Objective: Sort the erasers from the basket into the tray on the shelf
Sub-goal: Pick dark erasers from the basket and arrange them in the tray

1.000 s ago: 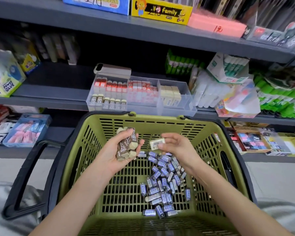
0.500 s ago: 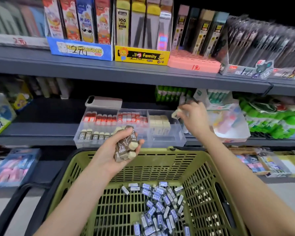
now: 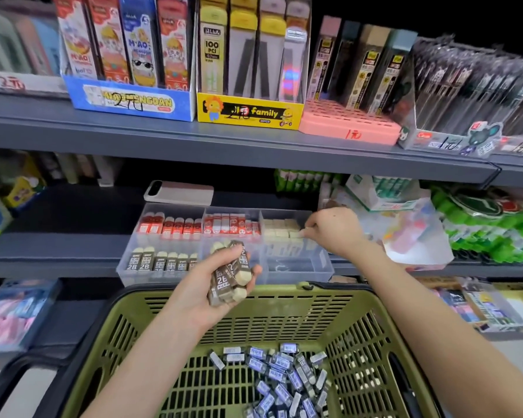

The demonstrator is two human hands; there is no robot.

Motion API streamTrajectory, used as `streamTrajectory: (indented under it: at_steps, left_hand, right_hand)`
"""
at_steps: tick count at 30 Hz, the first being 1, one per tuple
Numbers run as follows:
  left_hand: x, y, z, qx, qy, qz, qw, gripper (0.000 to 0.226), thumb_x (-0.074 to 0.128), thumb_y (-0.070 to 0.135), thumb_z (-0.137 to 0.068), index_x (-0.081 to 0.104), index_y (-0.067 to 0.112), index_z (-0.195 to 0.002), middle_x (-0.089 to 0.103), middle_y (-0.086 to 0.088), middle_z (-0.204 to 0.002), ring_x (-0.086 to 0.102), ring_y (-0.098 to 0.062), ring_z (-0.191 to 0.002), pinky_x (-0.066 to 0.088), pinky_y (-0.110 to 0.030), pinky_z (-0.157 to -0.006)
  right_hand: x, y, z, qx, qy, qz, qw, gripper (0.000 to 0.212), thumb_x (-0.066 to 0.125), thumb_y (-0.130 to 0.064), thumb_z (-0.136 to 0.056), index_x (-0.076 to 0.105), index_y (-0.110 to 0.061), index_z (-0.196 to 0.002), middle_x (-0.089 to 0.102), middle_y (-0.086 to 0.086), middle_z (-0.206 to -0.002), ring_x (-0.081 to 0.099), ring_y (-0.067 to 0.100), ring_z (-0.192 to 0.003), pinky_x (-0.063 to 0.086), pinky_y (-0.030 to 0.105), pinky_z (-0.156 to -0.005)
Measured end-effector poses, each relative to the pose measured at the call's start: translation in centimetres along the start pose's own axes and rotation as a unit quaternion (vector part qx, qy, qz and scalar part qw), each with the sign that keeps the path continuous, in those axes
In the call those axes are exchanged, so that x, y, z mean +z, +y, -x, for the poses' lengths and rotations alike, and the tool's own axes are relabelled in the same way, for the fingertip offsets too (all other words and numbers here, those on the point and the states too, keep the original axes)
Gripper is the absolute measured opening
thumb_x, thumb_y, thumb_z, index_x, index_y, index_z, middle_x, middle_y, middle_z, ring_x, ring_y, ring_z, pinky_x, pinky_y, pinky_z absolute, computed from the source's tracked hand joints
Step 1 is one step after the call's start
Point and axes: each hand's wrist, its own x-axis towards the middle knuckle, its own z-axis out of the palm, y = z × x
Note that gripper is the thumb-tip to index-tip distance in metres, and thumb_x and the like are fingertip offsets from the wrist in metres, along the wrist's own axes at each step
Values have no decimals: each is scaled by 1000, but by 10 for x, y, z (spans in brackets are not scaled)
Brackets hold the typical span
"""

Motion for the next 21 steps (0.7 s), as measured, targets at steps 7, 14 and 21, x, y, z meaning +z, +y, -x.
streamTrajectory:
  at_steps: [7, 14, 21]
  left_hand:
    - [-3, -3, -7, -14, -6, 11, 1000, 12, 74, 10, -56, 73, 2, -63, 72, -14, -73, 71, -29, -64, 55, -30, -44]
    - [-9, -4, -7, -17, -15, 14, 1000, 10, 75, 12, -56, 74, 2, -58, 72, -13, -72, 71, -29, -65, 56, -29, -45]
    - [-11, -2, 0, -13, -23, 30, 999, 22, 76, 12, -53, 72, 0, -71, 71, -15, -72, 71, -29, -63, 54, -28, -43]
  right_hand:
    - [8, -2, 4, -75, -20, 112, 991, 39, 31, -29, -99, 69, -25, -92, 69, -1, -92, 55, 24, -96, 27, 34, -91]
    - [3, -1, 6, -80, -4, 99, 992, 32, 34, -26, -97, 65, -23, -88, 66, 2, -85, 53, 27, -94, 26, 34, -87]
    - [-41, -45, 42, -92, 99, -207, 969, 36, 47, -52, -90, 72, -27, -98, 69, -11, -88, 55, 19, -88, 33, 31, -76]
